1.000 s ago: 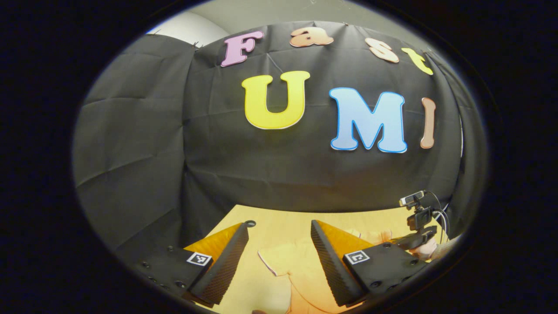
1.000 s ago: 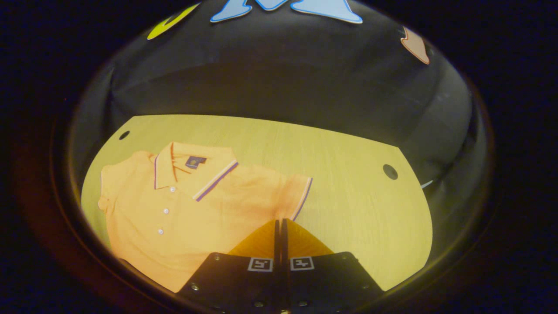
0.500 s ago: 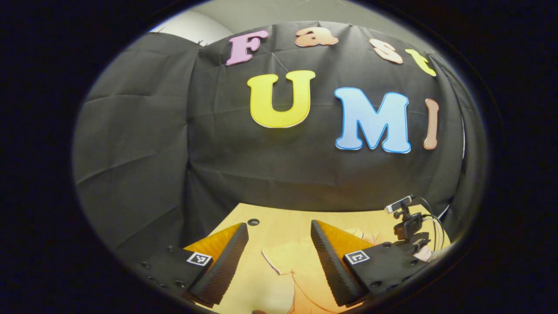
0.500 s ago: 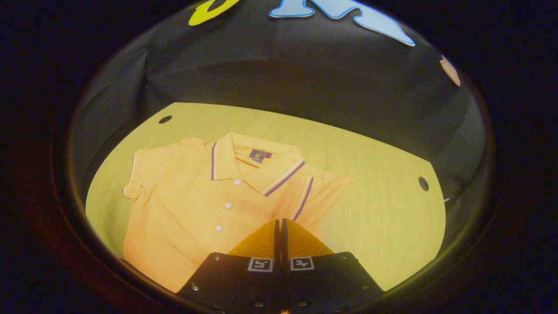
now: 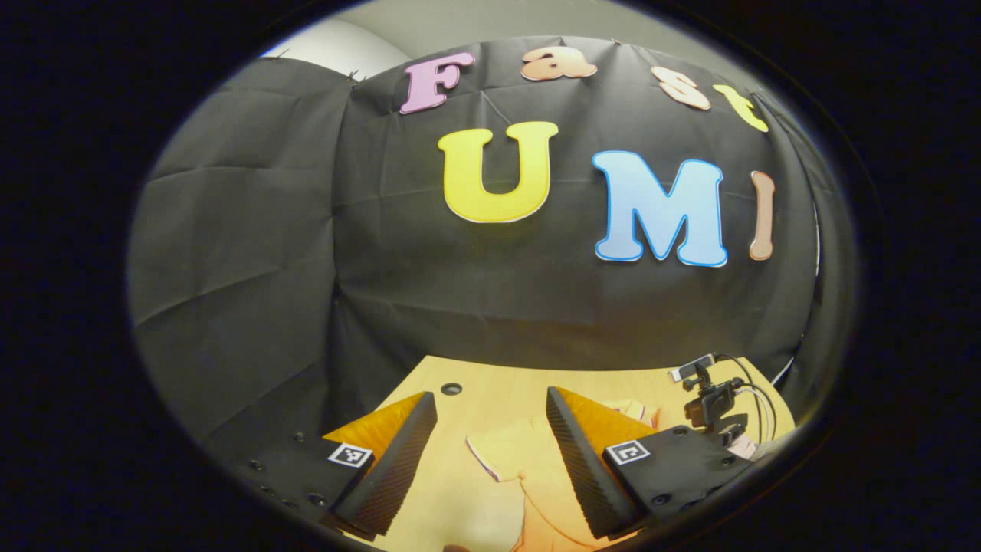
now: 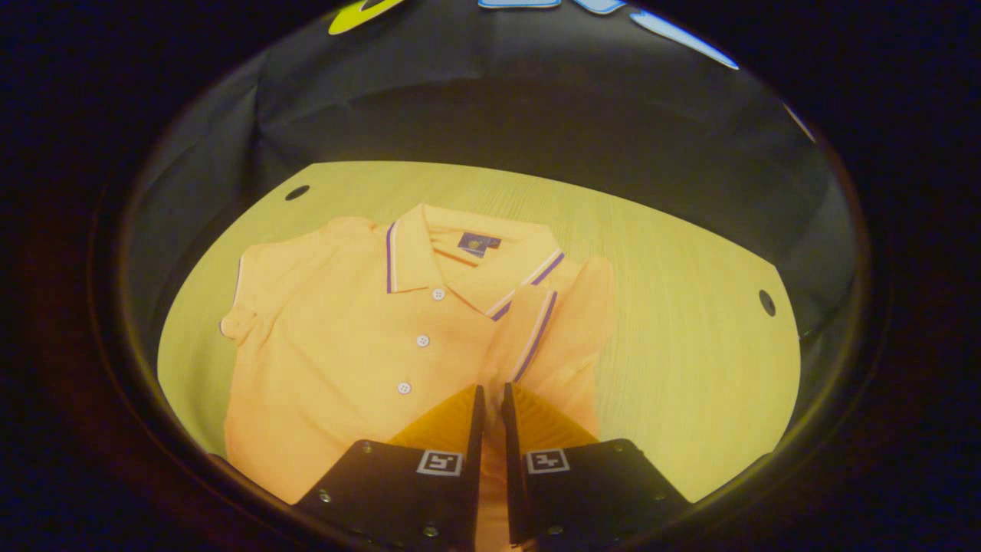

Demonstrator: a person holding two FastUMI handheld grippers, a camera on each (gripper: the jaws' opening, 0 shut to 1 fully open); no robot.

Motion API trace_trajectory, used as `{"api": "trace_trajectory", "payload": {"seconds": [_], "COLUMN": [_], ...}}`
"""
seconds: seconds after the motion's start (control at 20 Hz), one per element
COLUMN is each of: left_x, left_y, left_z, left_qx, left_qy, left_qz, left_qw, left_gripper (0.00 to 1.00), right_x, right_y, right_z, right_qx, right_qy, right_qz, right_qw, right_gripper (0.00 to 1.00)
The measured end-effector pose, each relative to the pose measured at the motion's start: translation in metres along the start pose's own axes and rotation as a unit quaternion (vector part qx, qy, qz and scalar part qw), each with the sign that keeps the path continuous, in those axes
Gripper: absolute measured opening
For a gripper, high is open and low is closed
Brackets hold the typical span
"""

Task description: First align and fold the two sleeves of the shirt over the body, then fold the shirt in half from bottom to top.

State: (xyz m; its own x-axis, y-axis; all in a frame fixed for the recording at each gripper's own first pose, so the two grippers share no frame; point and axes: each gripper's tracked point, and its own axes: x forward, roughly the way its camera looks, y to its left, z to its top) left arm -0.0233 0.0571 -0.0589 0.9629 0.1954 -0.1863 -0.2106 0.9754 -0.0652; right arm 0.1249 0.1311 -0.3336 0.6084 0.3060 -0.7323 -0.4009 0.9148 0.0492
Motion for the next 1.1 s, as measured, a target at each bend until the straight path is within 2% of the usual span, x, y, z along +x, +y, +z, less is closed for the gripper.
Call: {"api": "trace_trajectory", "payload": {"seconds": [0.3,0.5,0.8,0.85,1.1], "left_x": [0.012,0.042,0.110,0.130,0.166], "left_y": [-0.010,-0.020,-0.026,-0.024,-0.013], "left_z": [-0.009,-0.028,-0.093,-0.113,-0.175], "left_qx": [0.003,0.007,0.019,0.021,0.020], "left_qy": [0.001,0.009,0.058,0.071,0.137], "left_qz": [-0.015,-0.036,-0.052,-0.051,-0.037], "left_qw": [1.000,0.999,0.997,0.996,0.990], "left_gripper": [0.94,0.95,0.95,0.94,0.94], "right_x": [-0.049,-0.093,-0.168,-0.180,-0.225], "right_y": [-0.016,-0.021,-0.029,-0.031,-0.041], "right_z": [0.038,0.059,0.077,0.077,0.073], "right_qx": [0.035,0.063,0.100,0.104,0.125], "right_qy": [-0.071,-0.117,-0.178,-0.187,-0.209], "right_qz": [-0.015,-0.018,-0.034,-0.040,-0.067], "right_qw": [0.997,0.991,0.978,0.976,0.968], "right_gripper": [0.16,0.16,0.16,0.16,0.16]}}
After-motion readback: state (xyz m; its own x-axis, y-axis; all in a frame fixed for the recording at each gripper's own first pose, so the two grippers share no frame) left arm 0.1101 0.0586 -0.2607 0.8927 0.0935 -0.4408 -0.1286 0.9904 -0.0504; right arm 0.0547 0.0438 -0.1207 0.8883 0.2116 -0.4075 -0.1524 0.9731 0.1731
